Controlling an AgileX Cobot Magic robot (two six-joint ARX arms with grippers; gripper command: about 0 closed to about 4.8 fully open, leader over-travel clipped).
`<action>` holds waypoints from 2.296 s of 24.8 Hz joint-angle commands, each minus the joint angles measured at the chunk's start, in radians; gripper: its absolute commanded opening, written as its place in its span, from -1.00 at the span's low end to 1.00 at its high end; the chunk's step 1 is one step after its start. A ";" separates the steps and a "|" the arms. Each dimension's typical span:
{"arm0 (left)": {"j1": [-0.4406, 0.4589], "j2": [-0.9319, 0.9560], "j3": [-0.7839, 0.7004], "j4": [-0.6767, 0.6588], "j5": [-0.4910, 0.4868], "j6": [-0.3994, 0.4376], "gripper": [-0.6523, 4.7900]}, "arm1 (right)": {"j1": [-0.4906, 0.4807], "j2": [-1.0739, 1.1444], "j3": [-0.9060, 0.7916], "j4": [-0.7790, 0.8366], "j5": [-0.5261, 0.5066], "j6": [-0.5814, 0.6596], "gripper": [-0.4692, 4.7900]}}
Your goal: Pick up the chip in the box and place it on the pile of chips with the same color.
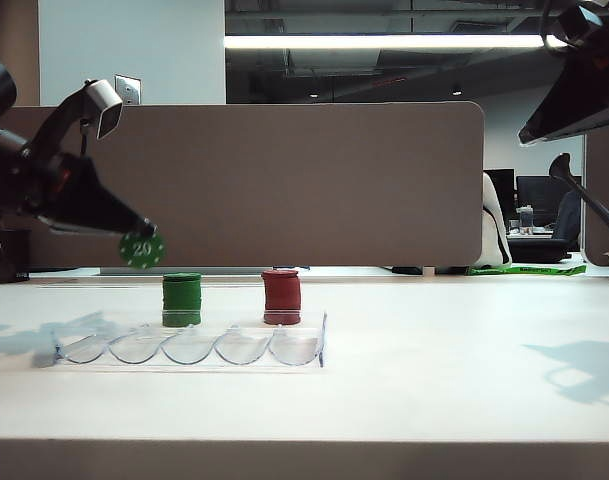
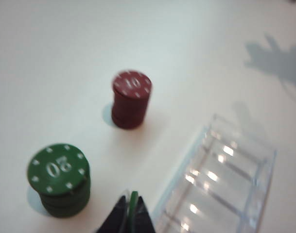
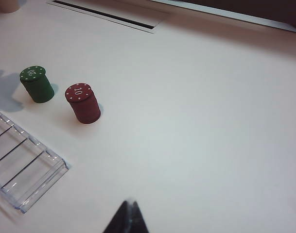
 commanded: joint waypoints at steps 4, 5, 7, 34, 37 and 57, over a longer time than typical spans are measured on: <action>0.004 -0.004 0.005 0.369 -0.031 -0.518 -0.78 | 0.000 -0.003 0.004 0.010 0.001 -0.001 -0.82; 0.004 -0.003 0.005 0.406 -0.051 -0.581 -0.78 | 0.000 -0.003 0.004 0.010 0.001 -0.001 -0.82; 0.004 -0.002 0.005 0.468 -0.108 -0.724 -0.78 | 0.000 -0.003 0.004 0.010 0.001 -0.001 -0.82; -0.009 0.290 0.005 0.790 -0.185 -1.328 -0.78 | 0.000 0.012 0.004 0.015 0.023 -0.002 -0.82; -0.030 0.290 0.005 0.789 -0.188 -1.292 -0.78 | 0.000 0.034 0.004 0.018 0.023 -0.002 -0.82; -0.046 0.291 0.003 0.684 -0.150 -1.220 -0.78 | 0.000 0.042 0.004 0.040 0.023 -0.002 -0.82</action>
